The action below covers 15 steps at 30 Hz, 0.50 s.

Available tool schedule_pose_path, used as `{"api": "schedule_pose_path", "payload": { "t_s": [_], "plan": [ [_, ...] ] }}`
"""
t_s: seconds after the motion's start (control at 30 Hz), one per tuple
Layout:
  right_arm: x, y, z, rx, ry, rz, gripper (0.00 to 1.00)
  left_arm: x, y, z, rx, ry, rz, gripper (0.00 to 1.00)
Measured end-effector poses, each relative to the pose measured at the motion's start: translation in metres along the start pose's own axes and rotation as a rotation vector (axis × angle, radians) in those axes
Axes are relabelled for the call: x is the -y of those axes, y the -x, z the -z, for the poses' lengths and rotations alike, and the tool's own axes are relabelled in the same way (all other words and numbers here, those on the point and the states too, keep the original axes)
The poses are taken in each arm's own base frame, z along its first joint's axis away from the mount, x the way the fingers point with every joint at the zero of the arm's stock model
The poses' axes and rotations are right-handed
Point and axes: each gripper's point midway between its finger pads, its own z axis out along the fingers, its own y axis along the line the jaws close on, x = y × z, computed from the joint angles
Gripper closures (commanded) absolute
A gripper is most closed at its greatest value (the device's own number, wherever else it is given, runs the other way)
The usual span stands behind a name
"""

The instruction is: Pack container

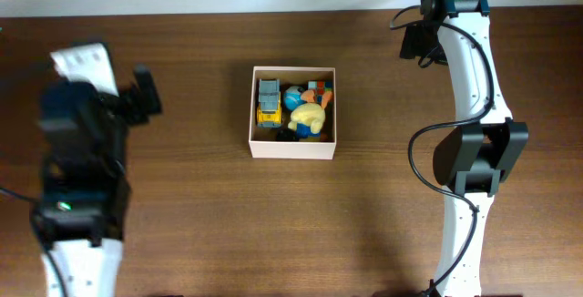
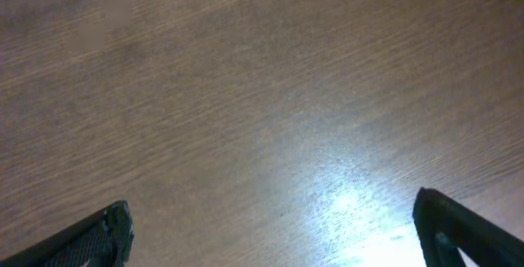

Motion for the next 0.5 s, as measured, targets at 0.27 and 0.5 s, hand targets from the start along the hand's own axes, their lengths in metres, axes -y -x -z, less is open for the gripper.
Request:
{"api": "schedule_pose_path", "payload": {
  "t_s": [0.27,0.5],
  "plan": [
    [0.000,0.000,0.000,0.000,0.000,-0.001,0.01,0.006,-0.088,0.012,0.121,-0.047,0.020,0.01],
    [0.000,0.000,0.000,0.000,0.000,-0.001,0.01,0.001,-0.138,0.036,0.168,-0.051,0.030,0.01]
  ]
}}
